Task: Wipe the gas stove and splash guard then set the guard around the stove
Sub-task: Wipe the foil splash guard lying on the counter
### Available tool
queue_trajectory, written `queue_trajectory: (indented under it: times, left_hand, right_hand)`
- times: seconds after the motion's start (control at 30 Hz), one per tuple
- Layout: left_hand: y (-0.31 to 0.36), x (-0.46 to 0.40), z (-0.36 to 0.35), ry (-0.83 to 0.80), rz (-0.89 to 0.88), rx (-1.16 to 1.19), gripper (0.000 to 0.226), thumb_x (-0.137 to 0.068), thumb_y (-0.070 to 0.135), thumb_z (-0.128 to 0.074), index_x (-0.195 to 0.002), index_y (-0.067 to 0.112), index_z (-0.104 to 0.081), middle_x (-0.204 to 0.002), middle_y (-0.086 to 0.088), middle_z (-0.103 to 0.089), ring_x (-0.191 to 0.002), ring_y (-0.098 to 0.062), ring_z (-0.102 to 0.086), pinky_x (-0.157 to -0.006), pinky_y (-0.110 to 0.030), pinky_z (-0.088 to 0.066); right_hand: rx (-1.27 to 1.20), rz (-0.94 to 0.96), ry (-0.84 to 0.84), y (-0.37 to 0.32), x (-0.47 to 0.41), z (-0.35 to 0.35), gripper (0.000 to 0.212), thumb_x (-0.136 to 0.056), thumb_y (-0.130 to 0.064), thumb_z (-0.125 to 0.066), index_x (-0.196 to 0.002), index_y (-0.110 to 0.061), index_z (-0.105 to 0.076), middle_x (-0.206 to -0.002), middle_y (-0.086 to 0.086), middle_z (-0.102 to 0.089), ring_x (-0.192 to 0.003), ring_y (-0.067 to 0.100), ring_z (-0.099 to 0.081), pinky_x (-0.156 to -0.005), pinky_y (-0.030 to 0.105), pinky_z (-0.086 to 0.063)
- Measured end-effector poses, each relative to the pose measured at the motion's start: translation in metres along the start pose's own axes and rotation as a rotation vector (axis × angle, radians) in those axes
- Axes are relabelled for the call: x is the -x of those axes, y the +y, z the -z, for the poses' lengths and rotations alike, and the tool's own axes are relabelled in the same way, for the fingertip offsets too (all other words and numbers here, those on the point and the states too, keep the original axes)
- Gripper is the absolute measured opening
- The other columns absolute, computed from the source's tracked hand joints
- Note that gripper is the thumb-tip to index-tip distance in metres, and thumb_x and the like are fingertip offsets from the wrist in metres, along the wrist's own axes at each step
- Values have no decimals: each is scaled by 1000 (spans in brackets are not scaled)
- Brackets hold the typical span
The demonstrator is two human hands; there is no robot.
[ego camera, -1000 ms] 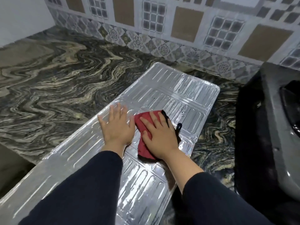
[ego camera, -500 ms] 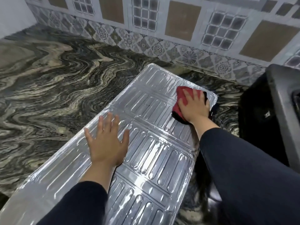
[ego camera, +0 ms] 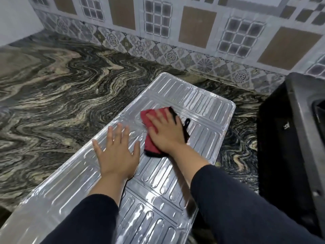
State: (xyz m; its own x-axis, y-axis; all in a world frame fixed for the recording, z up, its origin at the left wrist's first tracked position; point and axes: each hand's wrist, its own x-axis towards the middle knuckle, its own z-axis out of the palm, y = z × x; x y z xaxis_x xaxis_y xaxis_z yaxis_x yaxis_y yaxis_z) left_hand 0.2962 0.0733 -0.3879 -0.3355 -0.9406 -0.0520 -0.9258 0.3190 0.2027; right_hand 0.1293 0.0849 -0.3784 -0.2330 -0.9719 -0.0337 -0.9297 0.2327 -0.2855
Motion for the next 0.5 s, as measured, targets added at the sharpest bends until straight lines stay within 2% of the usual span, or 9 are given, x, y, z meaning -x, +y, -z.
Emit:
queue_trajectory:
  times: [0.1, 0.2, 0.37, 0.5]
  left_hand:
    - [-2, 2, -1, 7, -15, -4, 65, -94, 55, -11, -153, 29, -3, -161, 11, 12, -148, -14, 15, -115, -61, 8]
    - [-6, 1, -2, 4, -22, -9, 68, -91, 58, -6, -153, 30, 0, -160, 12, 14, -148, -13, 16, -115, -60, 8]
    - [-5, -1, -3, 20, -17, -17, 67, -92, 58, -8, -152, 30, -1, -161, 11, 13, -148, -14, 15, -115, -60, 7]
    - [-4, -2, -5, 31, -8, -37, 71, -88, 59, -1, -152, 30, -1, -161, 11, 11, -148, -15, 15, -116, -60, 6]
  right_hand:
    - [5, 111, -45, -10, -5, -4, 49, -97, -51, -21, -145, -45, -20, -161, -9, -11, -148, 18, 3, -118, 50, 4]
    - [36, 130, -44, 15, -39, 3, 50, -95, -55, -22, -144, -47, -20, -161, -8, -12, -148, 17, 0, -118, 50, -1]
    - [55, -77, 12, 67, -107, 18, 53, -94, -56, -21, -146, -42, -21, -160, -8, -14, -148, 18, -3, -118, 47, -5]
    - [14, -243, -18, 69, -153, 26, 54, -95, -50, -19, -148, -39, -15, -161, -7, -7, -148, 21, 4, -117, 53, 0]
